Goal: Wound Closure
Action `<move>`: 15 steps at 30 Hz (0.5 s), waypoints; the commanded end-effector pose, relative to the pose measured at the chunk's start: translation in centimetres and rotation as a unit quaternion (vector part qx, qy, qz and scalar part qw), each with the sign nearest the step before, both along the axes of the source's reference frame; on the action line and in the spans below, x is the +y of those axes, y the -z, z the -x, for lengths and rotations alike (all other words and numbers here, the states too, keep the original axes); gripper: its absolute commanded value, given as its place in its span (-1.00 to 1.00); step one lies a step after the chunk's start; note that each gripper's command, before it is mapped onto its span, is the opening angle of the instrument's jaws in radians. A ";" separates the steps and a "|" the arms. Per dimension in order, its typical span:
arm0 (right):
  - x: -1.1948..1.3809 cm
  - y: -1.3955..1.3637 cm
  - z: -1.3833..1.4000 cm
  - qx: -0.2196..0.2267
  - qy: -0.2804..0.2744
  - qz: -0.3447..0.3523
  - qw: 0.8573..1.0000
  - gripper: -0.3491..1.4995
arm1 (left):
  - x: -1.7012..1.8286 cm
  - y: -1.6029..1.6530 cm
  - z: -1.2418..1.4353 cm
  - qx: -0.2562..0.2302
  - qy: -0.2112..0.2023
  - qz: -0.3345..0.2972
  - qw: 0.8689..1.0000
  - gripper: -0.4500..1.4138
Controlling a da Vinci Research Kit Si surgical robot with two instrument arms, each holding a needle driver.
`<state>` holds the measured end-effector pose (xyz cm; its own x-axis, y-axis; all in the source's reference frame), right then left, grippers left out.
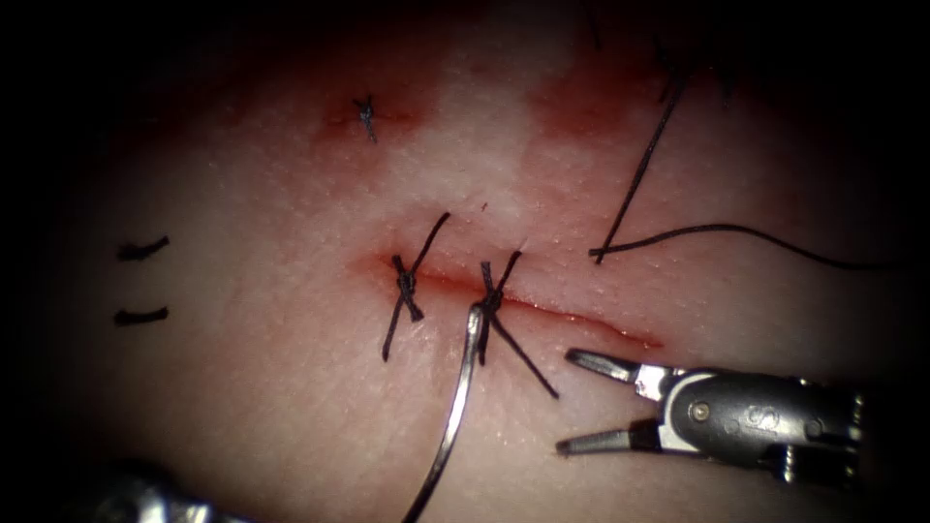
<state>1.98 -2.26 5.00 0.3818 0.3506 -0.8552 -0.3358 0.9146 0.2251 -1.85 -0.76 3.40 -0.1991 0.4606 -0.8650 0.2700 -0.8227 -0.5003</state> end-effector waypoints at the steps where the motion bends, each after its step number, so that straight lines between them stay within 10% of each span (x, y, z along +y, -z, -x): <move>1: -0.08 -0.12 -0.11 0.001 0.003 -0.003 1.000 0.51 | -0.04 -0.05 0.04 0.001 0.002 0.000 1.000 -1.00; 7: -0.21 -0.25 -0.26 -0.002 0.019 0.000 1.000 0.36 | 0.00 -0.05 0.00 0.007 0.010 0.008 1.000 -1.00; 12: -0.29 -0.27 -0.28 -0.007 0.039 -0.008 0.999 -1.00 | 0.00 -0.06 -0.03 0.011 0.012 0.013 1.000 -1.00; 15: -0.34 -0.32 -0.23 -0.052 0.032 -0.043 0.997 -1.00 | 0.01 -0.05 -0.05 0.016 0.013 0.014 1.000 -1.00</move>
<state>2.12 -2.54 5.30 0.4997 0.4002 -0.7682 -0.3128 0.9104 0.2709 -1.73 -0.70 3.38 -0.2163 0.4411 -0.8710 0.2321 -0.8433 -0.4847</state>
